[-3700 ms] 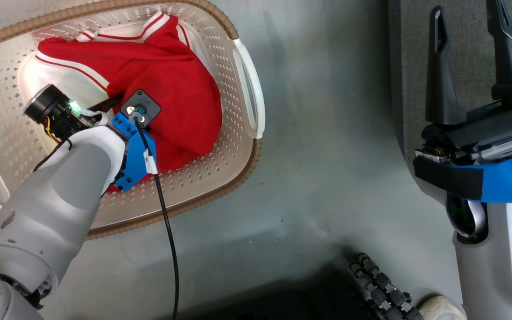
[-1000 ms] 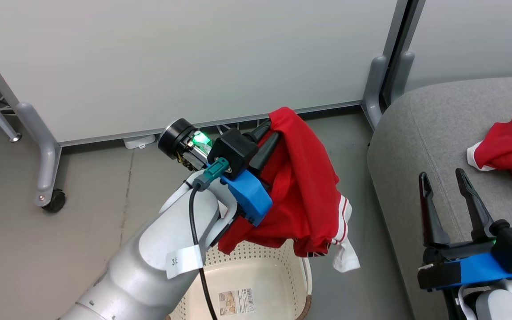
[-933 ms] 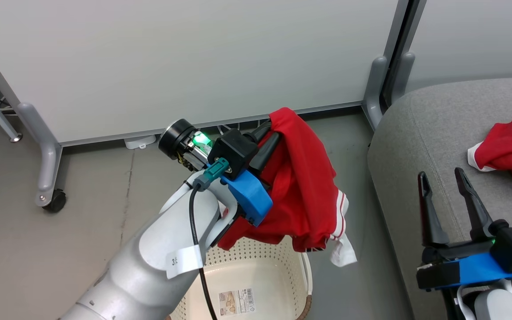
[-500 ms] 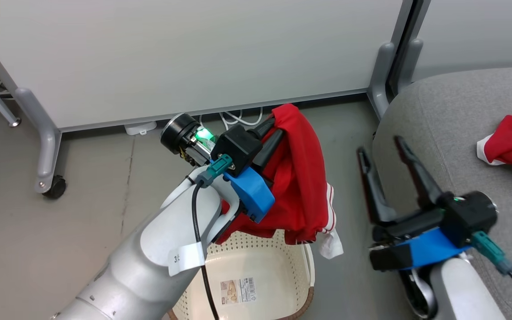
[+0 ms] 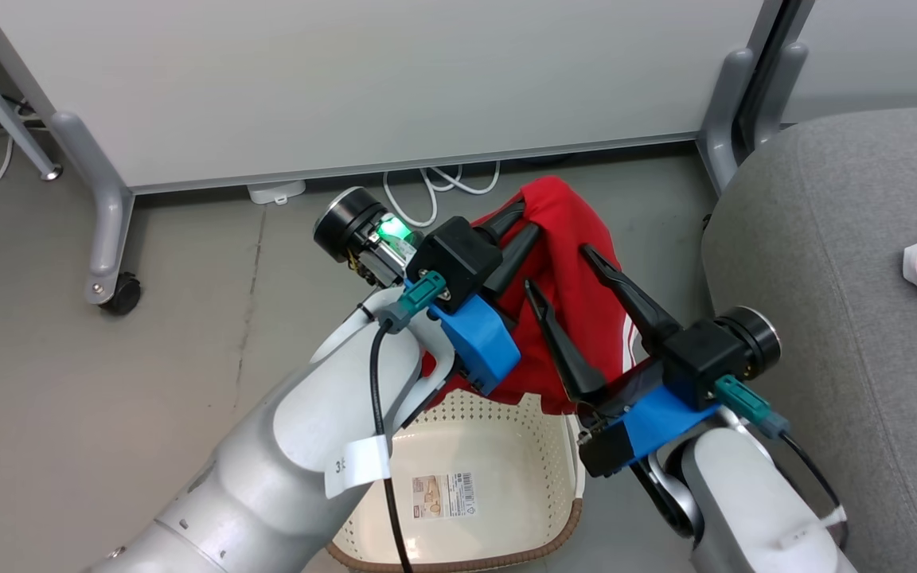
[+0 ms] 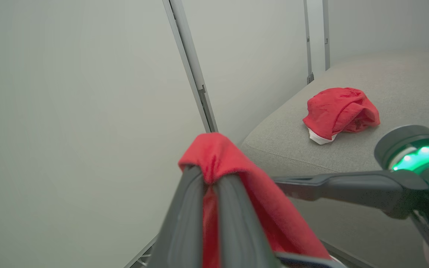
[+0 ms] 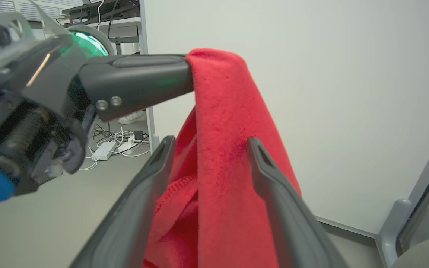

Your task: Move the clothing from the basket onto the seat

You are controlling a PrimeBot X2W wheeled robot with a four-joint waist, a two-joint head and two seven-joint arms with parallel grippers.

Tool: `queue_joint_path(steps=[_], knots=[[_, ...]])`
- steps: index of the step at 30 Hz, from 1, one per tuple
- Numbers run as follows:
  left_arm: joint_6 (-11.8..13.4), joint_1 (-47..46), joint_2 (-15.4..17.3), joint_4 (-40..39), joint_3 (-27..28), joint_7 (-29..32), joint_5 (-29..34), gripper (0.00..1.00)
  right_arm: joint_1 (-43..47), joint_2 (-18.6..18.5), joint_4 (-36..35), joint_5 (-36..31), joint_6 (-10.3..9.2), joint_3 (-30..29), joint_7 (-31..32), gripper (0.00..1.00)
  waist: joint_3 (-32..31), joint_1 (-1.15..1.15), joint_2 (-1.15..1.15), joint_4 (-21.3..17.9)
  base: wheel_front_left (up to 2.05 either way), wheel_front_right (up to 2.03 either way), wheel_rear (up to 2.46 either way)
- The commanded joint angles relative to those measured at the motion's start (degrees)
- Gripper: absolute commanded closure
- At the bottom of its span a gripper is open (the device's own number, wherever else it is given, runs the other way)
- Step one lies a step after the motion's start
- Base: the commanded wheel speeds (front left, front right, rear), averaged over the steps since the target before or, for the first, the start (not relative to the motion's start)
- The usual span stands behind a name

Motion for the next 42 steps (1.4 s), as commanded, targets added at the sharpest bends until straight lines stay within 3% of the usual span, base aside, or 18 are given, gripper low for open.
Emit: queue_joint_path(steps=[1,8,11,12,13,30,31,32,42], knots=[[-0.06,-1.13,-0.25,-0.41,-0.13,-0.28,0.27,1.0,-2.18,0.14,2.39,-0.94,0.01,0.58,-0.05,0.0,0.47,0.0,0.0,0.46,0.0,0.0,0.0],[-0.06,-1.72,-0.84,-1.43,-0.95,-0.29,0.11,1.0,-7.06,0.43,12.56,-4.83,0.01,-1.08,-0.06,0.0,1.23,0.0,0.0,1.37,0.0,0.0,0.0],[-0.07,-1.84,-0.98,-1.87,-1.04,-0.29,0.05,1.0,-8.2,0.46,15.16,-3.61,0.01,-1.33,-0.04,0.0,1.46,0.0,0.0,1.63,0.0,0.0,0.0],[-0.07,-1.75,-1.01,-1.94,-1.05,-0.28,0.03,1.0,-8.45,0.44,15.8,-3.0,0.01,-1.19,-0.05,0.66,1.48,0.0,0.0,1.67,0.0,0.0,0.0],[-0.07,-1.68,-1.06,-2.0,-1.06,-0.29,0.02,1.0,-8.92,0.46,16.17,-2.43,0.01,-1.02,-0.05,1.0,1.51,0.0,0.0,1.68,0.0,0.0,0.0],[-0.07,-0.42,-1.22,-1.24,-0.78,-0.28,0.32,1.0,-9.53,0.48,15.54,0.74,0.01,-0.68,-0.06,1.0,0.97,0.0,0.0,0.99,0.0,0.0,0.0],[-0.07,-0.36,-1.22,-1.11,-0.71,-0.28,0.46,0.31,-9.47,0.48,15.41,0.71,0.01,-0.74,-0.06,1.0,0.97,0.0,0.0,0.95,0.0,0.0,0.0],[-0.07,-0.42,-1.2,-1.19,-0.6,-0.28,0.8,0.0,-9.48,0.48,15.32,0.47,0.01,-0.78,-0.05,1.0,0.99,0.0,0.0,0.93,0.0,0.0,0.0],[-0.08,1.25,-1.01,-0.31,-0.12,-0.23,1.77,0.0,-9.05,0.47,13.15,1.59,0.01,-3.72,-0.06,1.0,1.38,0.0,0.0,0.3,0.0,0.0,0.0]])
